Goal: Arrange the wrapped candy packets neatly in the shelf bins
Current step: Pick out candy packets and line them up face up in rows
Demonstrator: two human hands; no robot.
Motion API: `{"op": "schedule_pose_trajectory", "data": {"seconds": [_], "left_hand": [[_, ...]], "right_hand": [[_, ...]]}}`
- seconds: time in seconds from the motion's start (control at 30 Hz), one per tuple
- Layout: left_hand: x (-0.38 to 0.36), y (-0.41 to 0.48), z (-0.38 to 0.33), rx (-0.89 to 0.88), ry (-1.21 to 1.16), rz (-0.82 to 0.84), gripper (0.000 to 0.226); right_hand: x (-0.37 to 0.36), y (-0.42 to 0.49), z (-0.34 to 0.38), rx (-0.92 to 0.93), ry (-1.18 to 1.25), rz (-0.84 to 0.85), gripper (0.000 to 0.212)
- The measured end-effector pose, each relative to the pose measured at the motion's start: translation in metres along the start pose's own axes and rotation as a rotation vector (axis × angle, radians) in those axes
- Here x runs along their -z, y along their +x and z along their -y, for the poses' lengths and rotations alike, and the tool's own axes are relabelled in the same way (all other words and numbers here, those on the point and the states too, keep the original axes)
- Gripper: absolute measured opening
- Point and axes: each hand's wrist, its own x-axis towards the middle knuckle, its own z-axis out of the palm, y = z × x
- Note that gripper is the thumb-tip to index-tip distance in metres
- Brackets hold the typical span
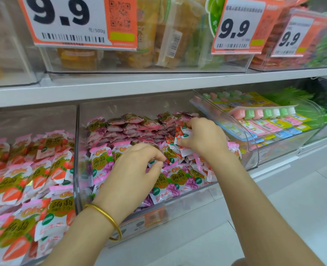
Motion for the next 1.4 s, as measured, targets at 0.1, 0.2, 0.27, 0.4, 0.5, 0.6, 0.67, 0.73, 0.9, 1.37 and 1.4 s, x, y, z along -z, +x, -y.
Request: {"op": "schedule_pose_trajectory", "data": {"seconds": [0.1,0.2,0.27,0.4,0.5,0.6,0.67,0.73,0.9,1.37,1.4], "left_hand": [[0.001,-0.001,-0.001,-0.002,-0.005,0.001,0.012],[0.002,-0.003,0.0,-0.002,-0.01,0.002,0.012],[0.002,-0.003,0.001,-0.004,-0.011,-0.002,0.012],[0.003,-0.002,0.001,-0.005,-0.011,-0.001,0.013],[0.004,-0.003,-0.001,0.012,-0.031,0.017,0.014],[0.005,-0.002,-0.004,0.124,-0.237,0.0,0.022],[0.01,-0.002,-0.01,0.282,-0.598,-0.002,0.029],[0.018,-0.002,-0.016,0.406,-1.021,0.025,0.028],[0.039,-0.017,-0.009,0.371,-1.17,-0.075,0.028],[0.124,-0.094,0.033,0.297,-0.861,-0.249,0.03],[0.13,-0.1,0.039,0.306,-0.854,-0.265,0.028]], "right_hand": [[-0.003,-0.006,0.005,-0.009,-0.047,-0.042,0.056],[-0.004,-0.008,0.007,-0.025,-0.025,-0.07,0.039],[-0.003,-0.01,0.005,-0.039,0.017,-0.095,0.022],[0.0,-0.014,0.003,-0.047,0.038,-0.15,0.009],[0.002,-0.017,0.0,-0.017,0.015,-0.287,0.023],[0.01,-0.024,0.0,0.094,0.19,-0.405,0.027],[0.015,-0.037,0.006,0.211,0.412,-0.35,0.028],[0.018,-0.053,0.017,0.377,0.561,-0.261,0.03],[0.022,-0.075,0.043,0.665,0.686,-0.098,0.041],[0.042,-0.104,0.16,0.505,1.037,0.287,0.017],[0.041,-0.106,0.172,0.516,1.048,0.334,0.015]]}}
